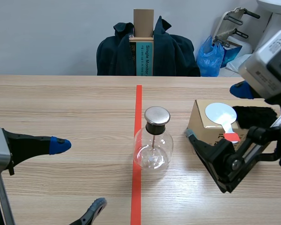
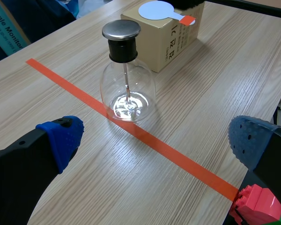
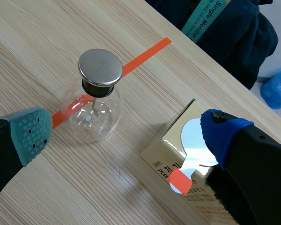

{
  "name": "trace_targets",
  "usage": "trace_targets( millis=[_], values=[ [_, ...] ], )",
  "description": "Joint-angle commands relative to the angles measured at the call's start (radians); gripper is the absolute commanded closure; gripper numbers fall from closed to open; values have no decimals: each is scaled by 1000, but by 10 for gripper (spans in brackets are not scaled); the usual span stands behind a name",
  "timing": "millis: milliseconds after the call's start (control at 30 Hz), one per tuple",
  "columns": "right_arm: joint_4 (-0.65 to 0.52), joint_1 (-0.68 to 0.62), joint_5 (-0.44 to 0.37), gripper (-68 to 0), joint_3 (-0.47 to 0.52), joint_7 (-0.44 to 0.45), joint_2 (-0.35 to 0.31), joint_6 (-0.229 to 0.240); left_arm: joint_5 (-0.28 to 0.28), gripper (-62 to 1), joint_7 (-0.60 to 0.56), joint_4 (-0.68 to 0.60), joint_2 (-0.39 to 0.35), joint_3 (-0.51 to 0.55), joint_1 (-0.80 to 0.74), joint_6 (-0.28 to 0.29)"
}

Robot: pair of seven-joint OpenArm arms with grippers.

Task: Do the electroscope experiment.
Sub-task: 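Return to the home posture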

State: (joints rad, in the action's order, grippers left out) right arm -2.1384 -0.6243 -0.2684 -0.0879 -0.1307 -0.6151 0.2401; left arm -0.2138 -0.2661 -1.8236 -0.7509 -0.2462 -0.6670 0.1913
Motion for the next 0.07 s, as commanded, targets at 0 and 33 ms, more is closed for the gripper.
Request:
trace_targets(
  millis=[0,33],
  values=[
    [-2,7,12,-679,6,14,-5,-7,-10,-623,-21,-10,8,2,5,1],
    [-2,7,15,-679,6,14,-5,-7,-10,-623,-21,-10,8,2,5,1]
  ],
)
